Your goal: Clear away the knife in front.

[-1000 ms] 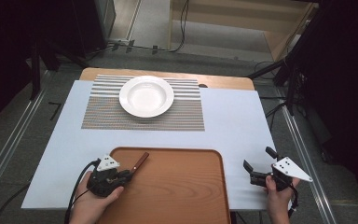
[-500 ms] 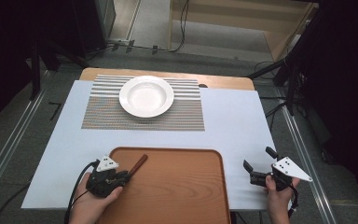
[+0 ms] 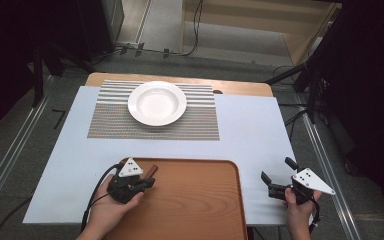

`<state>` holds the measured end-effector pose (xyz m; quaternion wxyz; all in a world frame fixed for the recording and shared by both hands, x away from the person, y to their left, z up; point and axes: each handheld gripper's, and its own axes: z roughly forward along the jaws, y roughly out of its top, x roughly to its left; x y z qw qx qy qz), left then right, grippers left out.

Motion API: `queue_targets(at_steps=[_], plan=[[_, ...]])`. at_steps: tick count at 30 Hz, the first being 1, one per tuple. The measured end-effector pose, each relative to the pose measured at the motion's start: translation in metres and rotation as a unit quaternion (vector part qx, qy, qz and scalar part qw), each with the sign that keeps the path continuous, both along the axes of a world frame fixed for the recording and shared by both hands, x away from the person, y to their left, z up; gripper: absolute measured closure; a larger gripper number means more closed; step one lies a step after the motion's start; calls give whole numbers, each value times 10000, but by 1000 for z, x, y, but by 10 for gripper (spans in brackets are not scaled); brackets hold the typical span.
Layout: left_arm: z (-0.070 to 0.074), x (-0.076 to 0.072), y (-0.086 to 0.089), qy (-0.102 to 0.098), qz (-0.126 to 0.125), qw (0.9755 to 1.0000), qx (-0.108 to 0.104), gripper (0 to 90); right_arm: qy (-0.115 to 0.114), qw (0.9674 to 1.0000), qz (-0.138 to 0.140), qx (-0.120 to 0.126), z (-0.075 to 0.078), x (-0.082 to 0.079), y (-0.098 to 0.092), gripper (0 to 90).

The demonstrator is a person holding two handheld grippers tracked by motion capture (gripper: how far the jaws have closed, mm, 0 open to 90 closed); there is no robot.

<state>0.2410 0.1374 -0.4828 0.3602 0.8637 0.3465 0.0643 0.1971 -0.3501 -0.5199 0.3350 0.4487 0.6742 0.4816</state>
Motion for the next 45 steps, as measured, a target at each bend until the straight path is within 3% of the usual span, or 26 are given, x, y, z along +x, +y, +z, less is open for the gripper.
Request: queue_targets(at_steps=[7,26,31,35,42,45], plan=[[-5,3,12,69,130,9998,141,894,-9,10000,17,3,0,0,0,0],[-7,10,57,146,543,9983,147,894,-8,10000,19,-10,0,0,0,0],[-6,10,61,45,591,9975,377,893,-3,10000,18,-24,0,0,0,0],[-6,10,61,-25,548,9980,310,872,-2,10000,18,-15,0,0,0,0],[-3,11,68,-189,659,9976,-99,615,-5,10000,23,-18,0,0,0,0],[0,10,72,-345,577,9971,-346,559,-5,10000,22,-16,0,0,0,0]])
